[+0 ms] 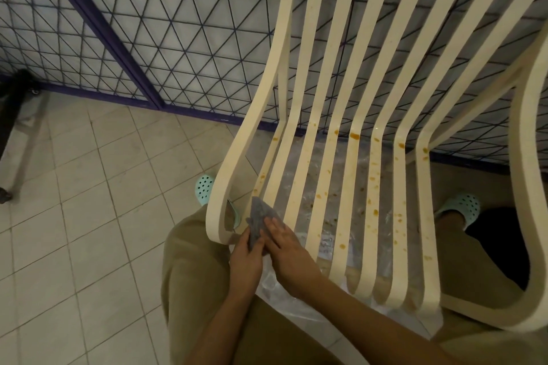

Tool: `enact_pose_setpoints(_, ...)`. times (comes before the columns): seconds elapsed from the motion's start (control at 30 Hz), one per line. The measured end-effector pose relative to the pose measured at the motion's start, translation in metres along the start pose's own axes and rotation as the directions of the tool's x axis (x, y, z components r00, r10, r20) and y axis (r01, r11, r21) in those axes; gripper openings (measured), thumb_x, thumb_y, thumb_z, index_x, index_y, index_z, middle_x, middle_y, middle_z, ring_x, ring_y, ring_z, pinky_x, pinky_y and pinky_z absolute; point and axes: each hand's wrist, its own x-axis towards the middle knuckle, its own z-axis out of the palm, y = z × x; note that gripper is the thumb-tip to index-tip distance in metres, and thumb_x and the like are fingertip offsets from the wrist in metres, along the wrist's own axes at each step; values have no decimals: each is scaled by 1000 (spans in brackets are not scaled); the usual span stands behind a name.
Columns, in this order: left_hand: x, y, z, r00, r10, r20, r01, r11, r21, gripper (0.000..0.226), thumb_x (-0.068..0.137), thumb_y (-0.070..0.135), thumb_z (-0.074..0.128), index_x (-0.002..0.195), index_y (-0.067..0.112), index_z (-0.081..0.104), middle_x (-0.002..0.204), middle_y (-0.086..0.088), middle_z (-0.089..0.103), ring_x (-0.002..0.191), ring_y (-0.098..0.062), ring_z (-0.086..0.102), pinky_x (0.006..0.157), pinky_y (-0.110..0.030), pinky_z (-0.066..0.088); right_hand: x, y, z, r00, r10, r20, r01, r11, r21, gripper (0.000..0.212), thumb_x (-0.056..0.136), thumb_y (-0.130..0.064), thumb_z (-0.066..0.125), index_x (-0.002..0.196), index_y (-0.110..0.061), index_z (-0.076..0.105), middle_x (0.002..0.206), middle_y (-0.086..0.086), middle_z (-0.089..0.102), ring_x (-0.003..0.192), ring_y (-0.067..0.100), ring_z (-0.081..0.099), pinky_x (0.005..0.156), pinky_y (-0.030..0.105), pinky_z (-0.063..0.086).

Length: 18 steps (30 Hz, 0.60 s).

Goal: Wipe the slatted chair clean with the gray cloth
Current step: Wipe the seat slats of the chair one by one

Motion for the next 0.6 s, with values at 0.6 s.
enact_pose_setpoints(0.6, 16, -6, -1, 984, 171, 39, -173, 906, 386, 26, 96, 21, 51, 121, 18, 58, 107, -2, 67, 101, -18, 63, 94, -44, 52, 31, 11, -30, 990, 74, 119, -61, 992, -110, 69, 97, -2, 38, 156, -9, 2, 162, 12, -15, 149, 25, -16, 123, 38, -4)
